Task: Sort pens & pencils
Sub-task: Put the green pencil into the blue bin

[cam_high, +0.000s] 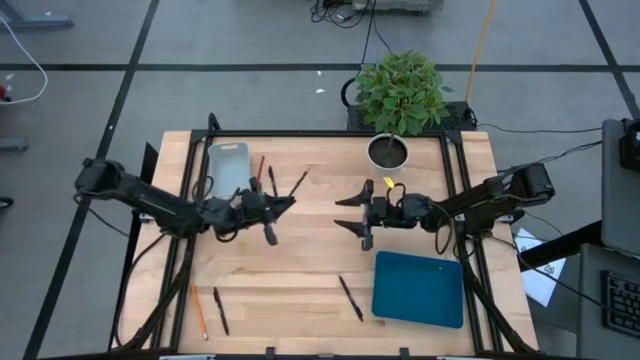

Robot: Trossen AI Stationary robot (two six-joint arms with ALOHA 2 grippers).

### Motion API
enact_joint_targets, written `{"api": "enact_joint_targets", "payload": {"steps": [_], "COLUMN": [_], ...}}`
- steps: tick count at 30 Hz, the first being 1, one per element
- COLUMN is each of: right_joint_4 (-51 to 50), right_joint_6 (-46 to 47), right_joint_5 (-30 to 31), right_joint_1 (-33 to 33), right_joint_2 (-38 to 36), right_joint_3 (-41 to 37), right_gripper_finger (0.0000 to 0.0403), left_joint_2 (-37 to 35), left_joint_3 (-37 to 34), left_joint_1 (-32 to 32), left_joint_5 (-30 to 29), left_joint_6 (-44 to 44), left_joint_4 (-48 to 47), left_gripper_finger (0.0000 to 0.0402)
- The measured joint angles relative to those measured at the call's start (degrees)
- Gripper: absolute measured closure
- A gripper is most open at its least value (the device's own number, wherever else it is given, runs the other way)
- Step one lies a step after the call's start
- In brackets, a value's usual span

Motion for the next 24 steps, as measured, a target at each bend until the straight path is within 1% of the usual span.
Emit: {"api": "enact_joint_targets", "payload": {"steps": [2, 4, 9, 11, 14, 18, 22, 24], "right_joint_4": [1.97, 3.12, 5.69, 7.50, 12.70, 20.16, 20.34, 20.25], "right_joint_6": [-0.18, 0.31, 0.39, 0.41, -0.19, -0.16, 1.42, 2.93], "right_joint_5": [-0.03, -0.03, -0.05, -0.03, -0.03, 0.00, 1.33, 1.49], "right_joint_1": [-0.19, -0.20, -0.16, -0.18, -0.56, -0.74, -1.68, -2.50], "right_joint_2": [1.58, 2.91, 7.51, 9.52, 12.94, 16.21, 17.30, 17.26], "right_joint_3": [1.61, 2.69, 5.11, 5.60, 6.56, 8.12, 9.36, 9.86], "right_gripper_finger": [0.0163, 0.0153, 0.0126, 0.0117, 0.0109, 0.0109, 0.0113, 0.0114], "left_joint_2": [3.65, 6.73, 11.36, 12.66, 13.60, 14.01, 14.02, 13.99], "left_joint_3": [0.02, 0.02, 0.02, 0.02, 0.10, 0.26, 0.26, 0.26], "left_joint_1": [0.44, 0.77, 0.86, 0.72, 0.63, 0.37, -0.06, -0.06], "left_joint_5": [2.12, 3.41, 4.02, 4.28, 5.80, 5.88, 6.06, 7.38], "left_joint_6": [0.13, -0.39, -2.90, -3.32, -3.33, -3.57, -2.60, -1.69], "left_joint_4": [4.59, 6.59, 7.45, 9.20, 10.86, 10.97, 11.72, 12.49], "left_gripper_finger": [0.0386, 0.0386, 0.0386, 0.0386, 0.0386, 0.0386, 0.0386, 0.0386]}}
